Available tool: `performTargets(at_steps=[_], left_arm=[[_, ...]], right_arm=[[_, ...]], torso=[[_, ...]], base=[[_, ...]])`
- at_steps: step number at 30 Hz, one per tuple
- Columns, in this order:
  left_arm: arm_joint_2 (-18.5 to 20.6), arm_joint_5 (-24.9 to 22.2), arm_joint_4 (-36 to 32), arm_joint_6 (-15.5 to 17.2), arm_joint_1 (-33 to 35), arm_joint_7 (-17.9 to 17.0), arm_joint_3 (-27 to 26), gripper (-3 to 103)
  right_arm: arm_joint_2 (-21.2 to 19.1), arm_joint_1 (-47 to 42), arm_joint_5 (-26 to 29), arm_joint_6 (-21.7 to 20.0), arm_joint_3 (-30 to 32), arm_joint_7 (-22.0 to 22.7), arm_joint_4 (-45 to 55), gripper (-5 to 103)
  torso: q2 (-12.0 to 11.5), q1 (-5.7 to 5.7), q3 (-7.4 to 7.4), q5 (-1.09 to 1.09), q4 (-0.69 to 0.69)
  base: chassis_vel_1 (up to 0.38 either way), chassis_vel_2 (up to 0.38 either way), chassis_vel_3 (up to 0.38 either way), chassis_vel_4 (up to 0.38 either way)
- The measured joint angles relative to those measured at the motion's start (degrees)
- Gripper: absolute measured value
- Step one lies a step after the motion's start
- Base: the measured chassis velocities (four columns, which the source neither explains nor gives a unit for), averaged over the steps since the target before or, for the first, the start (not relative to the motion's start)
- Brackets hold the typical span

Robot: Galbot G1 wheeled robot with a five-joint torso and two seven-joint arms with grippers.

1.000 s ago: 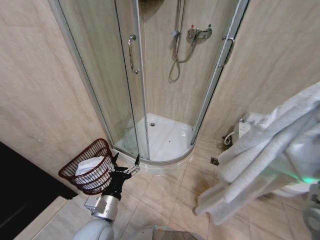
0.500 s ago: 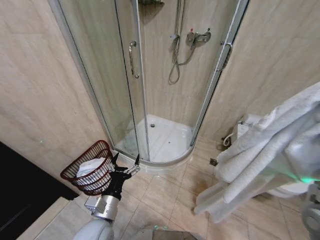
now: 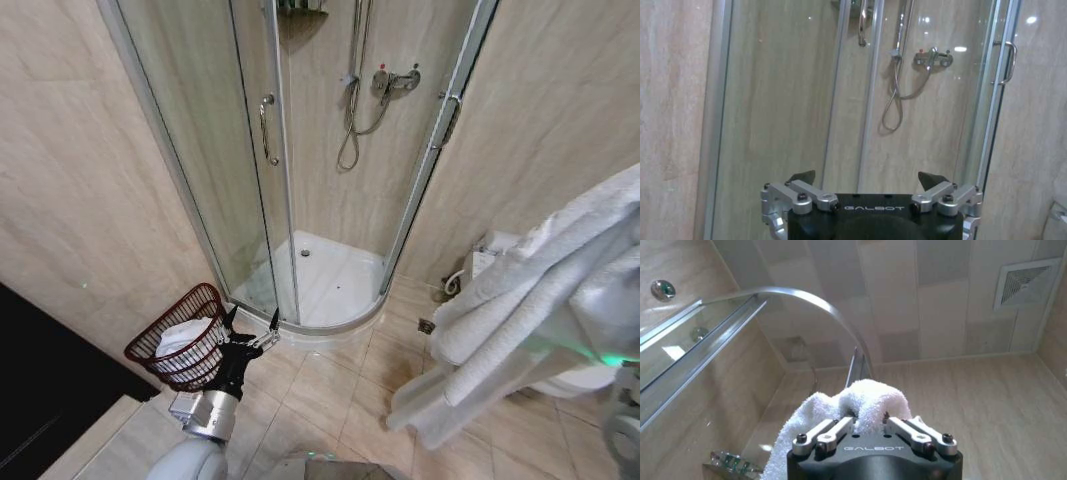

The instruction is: Discard the used towel into the hamper.

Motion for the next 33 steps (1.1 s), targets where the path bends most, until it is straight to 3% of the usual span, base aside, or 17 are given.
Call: performTargets(at_steps=[33], left_arm=[[0.0,0.0,0.0,0.0,0.0,0.0,0.0,100]], right_arm=[[-0.65,0.11,0.85,1.91,-0.84,-0.11,0.0,10]], torso=[[8.29,3.6,4.68,0.0,-0.01]], base=[[0.0,0.0,0.0,0.0]])
